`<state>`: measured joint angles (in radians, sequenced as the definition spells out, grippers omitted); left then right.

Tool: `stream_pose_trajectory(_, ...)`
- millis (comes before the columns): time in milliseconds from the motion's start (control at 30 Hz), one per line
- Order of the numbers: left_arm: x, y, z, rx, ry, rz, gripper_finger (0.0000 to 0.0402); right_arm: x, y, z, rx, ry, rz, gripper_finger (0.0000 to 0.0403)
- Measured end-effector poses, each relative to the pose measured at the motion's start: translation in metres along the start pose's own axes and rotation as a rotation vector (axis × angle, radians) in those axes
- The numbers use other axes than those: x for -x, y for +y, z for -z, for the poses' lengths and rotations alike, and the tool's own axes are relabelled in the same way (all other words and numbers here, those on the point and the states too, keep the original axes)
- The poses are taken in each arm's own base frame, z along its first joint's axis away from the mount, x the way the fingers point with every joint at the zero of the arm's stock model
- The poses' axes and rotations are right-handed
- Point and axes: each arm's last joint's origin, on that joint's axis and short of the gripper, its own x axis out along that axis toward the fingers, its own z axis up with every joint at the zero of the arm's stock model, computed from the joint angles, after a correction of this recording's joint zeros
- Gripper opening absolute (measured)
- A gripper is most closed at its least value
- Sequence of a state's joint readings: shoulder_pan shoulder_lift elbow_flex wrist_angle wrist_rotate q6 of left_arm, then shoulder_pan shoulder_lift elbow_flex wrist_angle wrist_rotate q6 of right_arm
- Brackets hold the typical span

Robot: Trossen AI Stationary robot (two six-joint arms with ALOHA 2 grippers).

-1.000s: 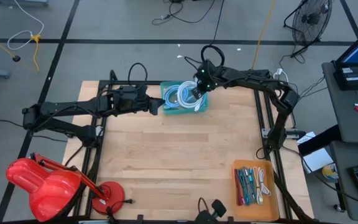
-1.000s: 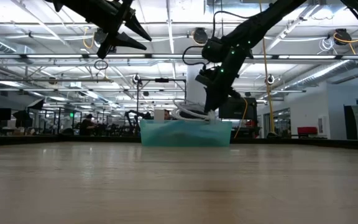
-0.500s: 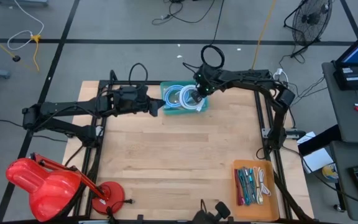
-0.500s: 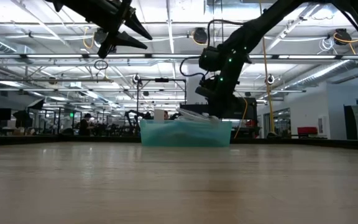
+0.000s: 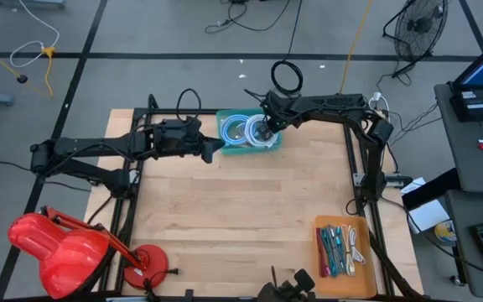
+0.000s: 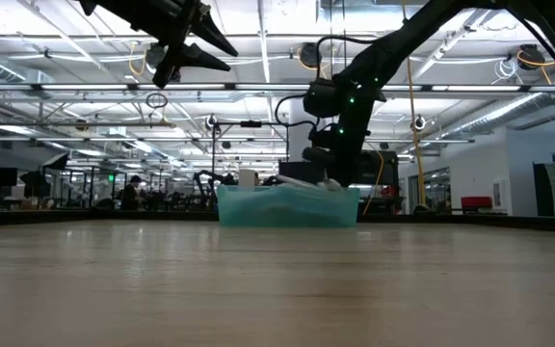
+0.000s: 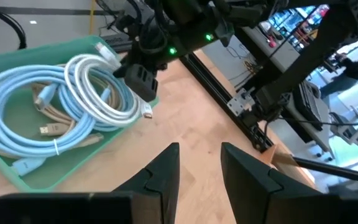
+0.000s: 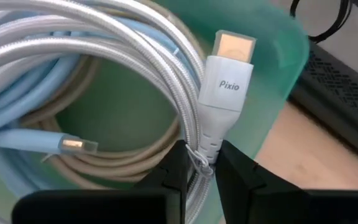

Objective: Pick & Place USB Port
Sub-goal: Put the white display cable into the blue bin

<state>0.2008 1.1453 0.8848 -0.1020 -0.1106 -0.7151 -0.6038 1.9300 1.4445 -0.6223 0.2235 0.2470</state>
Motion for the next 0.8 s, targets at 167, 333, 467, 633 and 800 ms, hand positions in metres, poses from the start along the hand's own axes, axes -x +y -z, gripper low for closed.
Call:
stream_pose_trajectory(167, 0.0000, -0.0001, 0.0001, -0.006, 0.006, 0.007, 0.0117, 0.0002, -0.0010, 0.0001, 0.016, 0.000, 0.016, 0.0043)
stream_pose_trajectory(333, 0.0000, -0.0001, 0.0001, -0.009, 0.006, 0.007, 0.0117, 0.0005, 0.0010, 0.0003, 0.019, -0.008, 0.031, 0.0042)
stream_pose_trajectory(467, 0.0000, -0.0002, 0.0002, -0.014, 0.009, 0.011, 0.0117, -0.0043, 0.0011, 0.0014, 0.009, 0.011, 0.019, 0.0042)
stream_pose_trajectory(633, 0.0000, -0.0004, 0.0003, -0.019, 0.013, 0.015, 0.0117, -0.0062, 0.0021, 0.0011, -0.011, 0.013, -0.005, 0.0034)
stream_pose_trajectory(800, 0.0001, -0.0007, 0.0006, -0.024, 0.022, 0.026, 0.0117, -0.0070, 0.0027, 0.0003, -0.016, 0.004, -0.016, 0.0080)
